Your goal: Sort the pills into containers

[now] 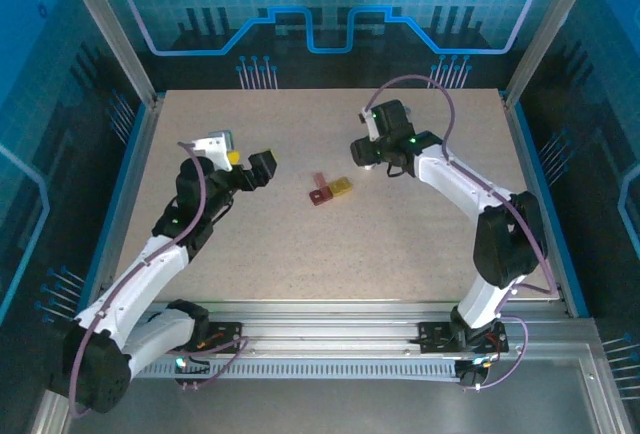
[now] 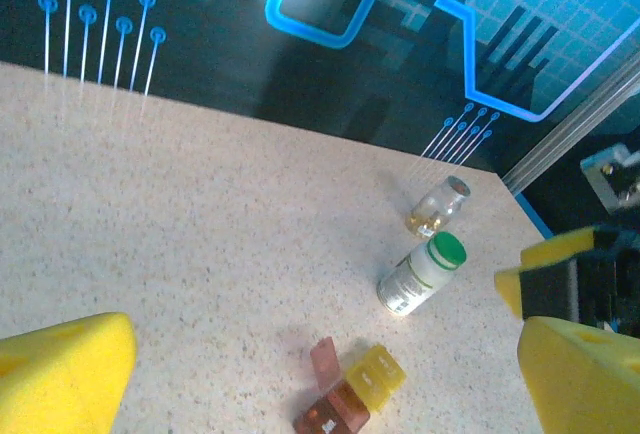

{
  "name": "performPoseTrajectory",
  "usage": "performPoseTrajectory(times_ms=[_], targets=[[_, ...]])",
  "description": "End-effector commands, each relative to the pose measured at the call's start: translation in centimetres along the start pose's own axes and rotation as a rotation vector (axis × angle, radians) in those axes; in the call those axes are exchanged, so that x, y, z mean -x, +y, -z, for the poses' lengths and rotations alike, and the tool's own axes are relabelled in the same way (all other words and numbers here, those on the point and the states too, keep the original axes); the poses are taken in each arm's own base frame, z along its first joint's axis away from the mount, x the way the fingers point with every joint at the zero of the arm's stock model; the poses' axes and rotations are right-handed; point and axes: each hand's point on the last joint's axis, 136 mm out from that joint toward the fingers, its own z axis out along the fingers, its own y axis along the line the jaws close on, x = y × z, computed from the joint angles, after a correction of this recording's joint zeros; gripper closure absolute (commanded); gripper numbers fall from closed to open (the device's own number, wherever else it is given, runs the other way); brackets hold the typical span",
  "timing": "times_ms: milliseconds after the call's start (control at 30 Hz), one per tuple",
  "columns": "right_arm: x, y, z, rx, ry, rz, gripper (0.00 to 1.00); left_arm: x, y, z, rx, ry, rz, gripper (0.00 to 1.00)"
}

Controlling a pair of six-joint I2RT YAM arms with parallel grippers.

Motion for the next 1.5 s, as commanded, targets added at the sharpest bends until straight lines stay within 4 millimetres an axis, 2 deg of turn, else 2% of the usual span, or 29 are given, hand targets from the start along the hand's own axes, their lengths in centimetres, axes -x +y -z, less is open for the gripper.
performPoseTrajectory(times_ms=[0, 233, 567, 967, 1067, 1233, 1467], targets=[[-0.3, -2.3, -2.0, -0.103, 0.075, 0.105, 0.33, -1.0, 0.3, -0.1, -0.004, 0.021, 0.055, 0.01], [0.5, -3.2, -5.5, -0.112, 0.121, 0.052, 0.33, -2.7, 0.5, -0.9, -0.009, 0.068, 0.053, 0.01], [0.0, -3.0, -8.2, -0.137, 0.179, -0.005, 0.35, -3.7, 0.3, -1.9, -0.013, 0.098, 0.031, 0.01], [-1.1, -2.2, -9.9, -0.095, 0.224, 0.003, 0.42, -4.2, -0.5, -2.6, -0.028, 0.115, 0.000, 0.01], [-1.2, -2.1, -10.0, -0.085, 0.222, 0.000, 0.48, -4.5, -0.5, -2.6, -0.029, 0.121, 0.000, 0.01], [-1.0, -1.8, -9.8, -0.071, 0.212, -0.005, 0.62, -4.4, -0.6, -2.6, -0.029, 0.119, -0.008, 0.01], [-0.5, -1.3, -8.8, -0.037, 0.172, 0.001, 0.70, -4.7, -0.7, -3.0, -0.034, 0.130, -0.013, 0.01]])
